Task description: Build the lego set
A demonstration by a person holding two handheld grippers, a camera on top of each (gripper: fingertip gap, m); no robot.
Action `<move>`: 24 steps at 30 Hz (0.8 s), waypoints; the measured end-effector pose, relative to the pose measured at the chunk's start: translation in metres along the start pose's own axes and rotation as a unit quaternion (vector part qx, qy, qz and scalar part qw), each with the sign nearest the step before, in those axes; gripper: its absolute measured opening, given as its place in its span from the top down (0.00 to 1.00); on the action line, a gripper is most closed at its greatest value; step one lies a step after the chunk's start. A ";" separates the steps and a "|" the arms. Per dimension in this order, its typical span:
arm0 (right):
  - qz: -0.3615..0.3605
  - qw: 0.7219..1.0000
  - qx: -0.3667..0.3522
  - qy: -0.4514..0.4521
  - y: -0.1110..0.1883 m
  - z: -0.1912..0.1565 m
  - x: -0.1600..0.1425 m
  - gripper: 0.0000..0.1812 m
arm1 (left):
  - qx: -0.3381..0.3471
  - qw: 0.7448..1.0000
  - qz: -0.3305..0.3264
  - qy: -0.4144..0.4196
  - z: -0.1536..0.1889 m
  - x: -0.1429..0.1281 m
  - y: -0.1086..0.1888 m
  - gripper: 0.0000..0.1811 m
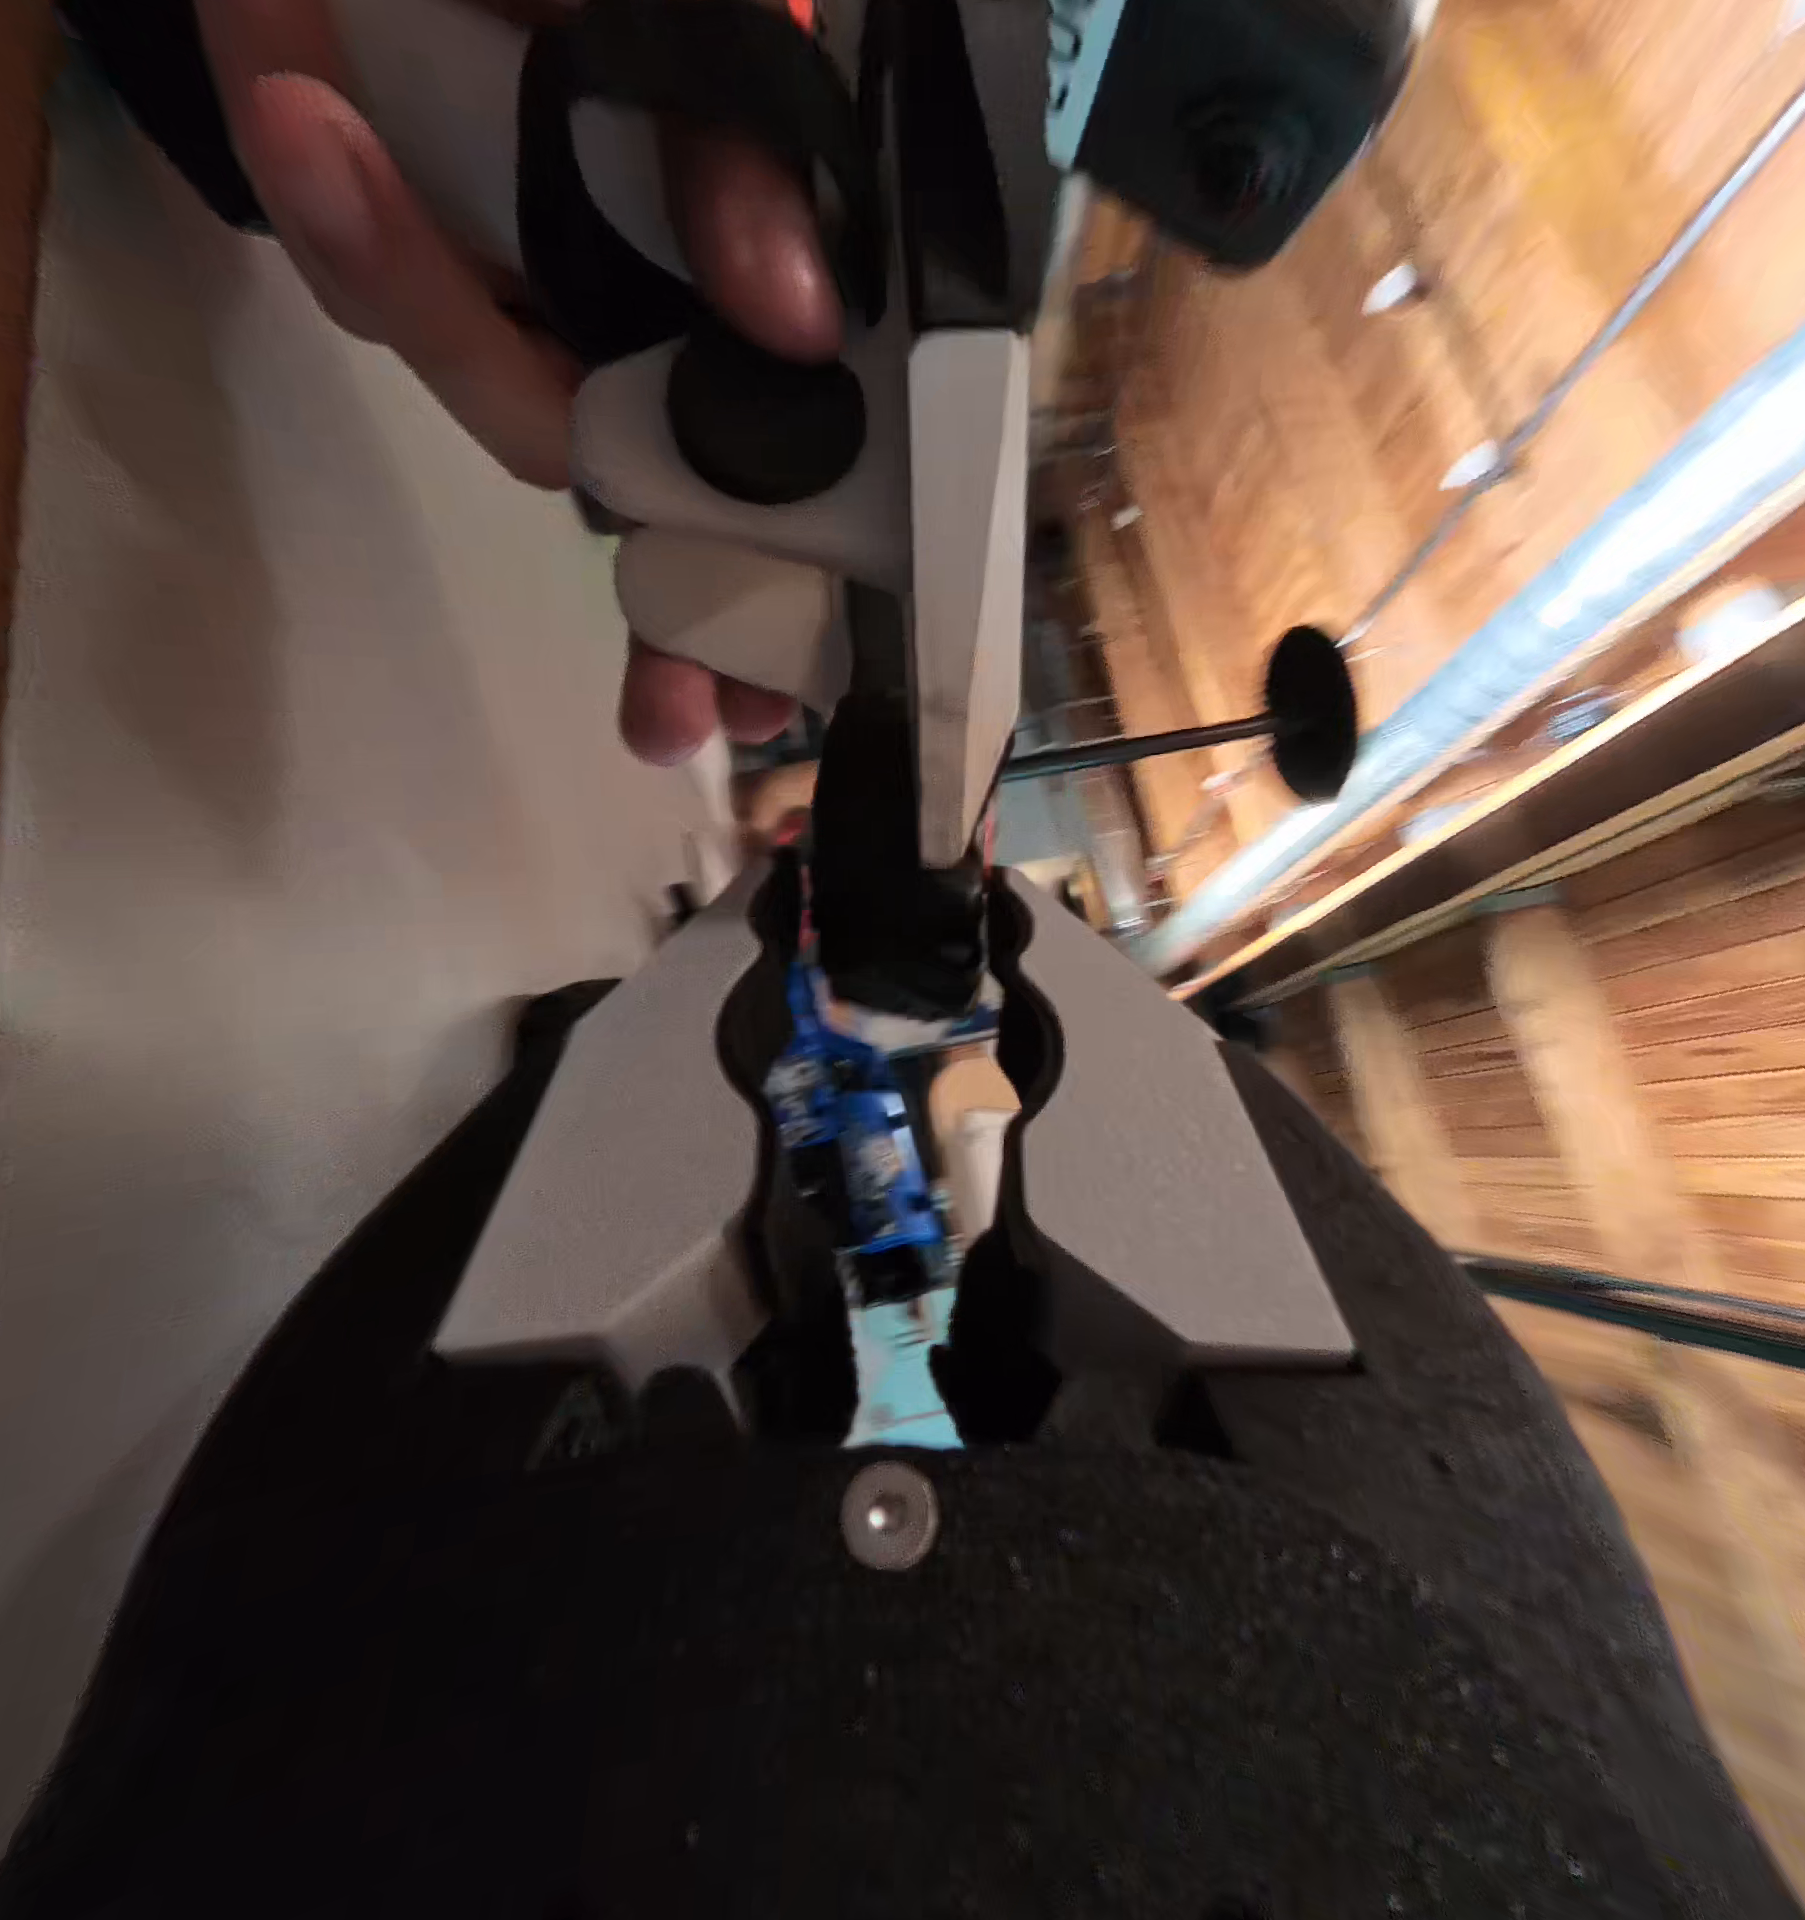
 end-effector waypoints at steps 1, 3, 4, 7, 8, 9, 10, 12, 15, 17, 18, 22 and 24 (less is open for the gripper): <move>-0.006 0.998 0.036 -0.048 0.002 -0.002 -0.005 0.73 | 0.014 1.000 0.006 -0.008 -0.005 0.003 0.003 0.69; -0.010 0.977 0.098 -0.190 0.007 -0.001 -0.016 0.65 | 0.035 0.998 0.010 -0.050 -0.012 0.009 0.011 0.70; -0.008 0.947 0.137 -0.289 0.009 0.000 -0.022 0.67 | 0.047 0.995 0.011 -0.085 -0.015 0.011 0.016 0.69; 0.055 0.740 0.300 -0.599 0.004 0.002 -0.021 0.63 | 0.051 0.977 0.004 -0.209 -0.011 0.011 0.017 0.69; 0.094 0.654 0.331 -0.673 0.002 0.008 -0.017 0.61 | 0.050 0.969 -0.002 -0.243 -0.009 0.010 0.015 0.69; 0.128 0.577 0.350 -0.727 0.000 0.014 -0.016 0.62 | 0.041 0.962 -0.010 -0.268 -0.006 0.008 0.011 0.69; 0.139 0.519 0.357 -0.764 -0.003 0.015 -0.018 0.66 | 0.029 0.958 -0.015 -0.283 -0.002 0.005 0.007 0.69; 0.146 0.476 0.364 -0.787 -0.004 0.009 -0.017 0.78 | 0.009 0.956 -0.004 -0.294 0.005 0.001 0.001 0.69; 0.131 0.477 0.353 -0.794 0.001 0.004 -0.016 0.84 | 0.016 0.958 -0.005 -0.287 0.004 -0.005 -0.006 0.69; 0.104 0.498 0.332 -0.794 0.004 0.003 -0.022 0.85 | 0.042 0.960 -0.014 -0.275 0.000 -0.009 -0.009 0.70; 0.091 0.513 0.322 -0.791 0.005 0.002 -0.025 0.85 | 0.053 0.965 -0.030 -0.257 -0.001 -0.012 -0.010 0.71; 0.083 0.568 0.299 -0.762 0.013 0.006 -0.028 0.85 | -0.002 0.996 -0.037 -0.078 0.001 -0.007 -0.003 0.76; 0.095 0.585 0.308 -0.745 0.016 0.009 -0.020 0.85 | -0.064 0.998 -0.024 0.004 0.007 -0.003 -0.002 0.76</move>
Point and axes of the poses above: each gripper's, where its closed fingertips meet, y back along the fingers, x out of its top, z = x × y across the jaws, the point moved 4 cm from there along y, back along the fingers, and after that the axes turned 11 degrees about y, right-handed, at the moved point
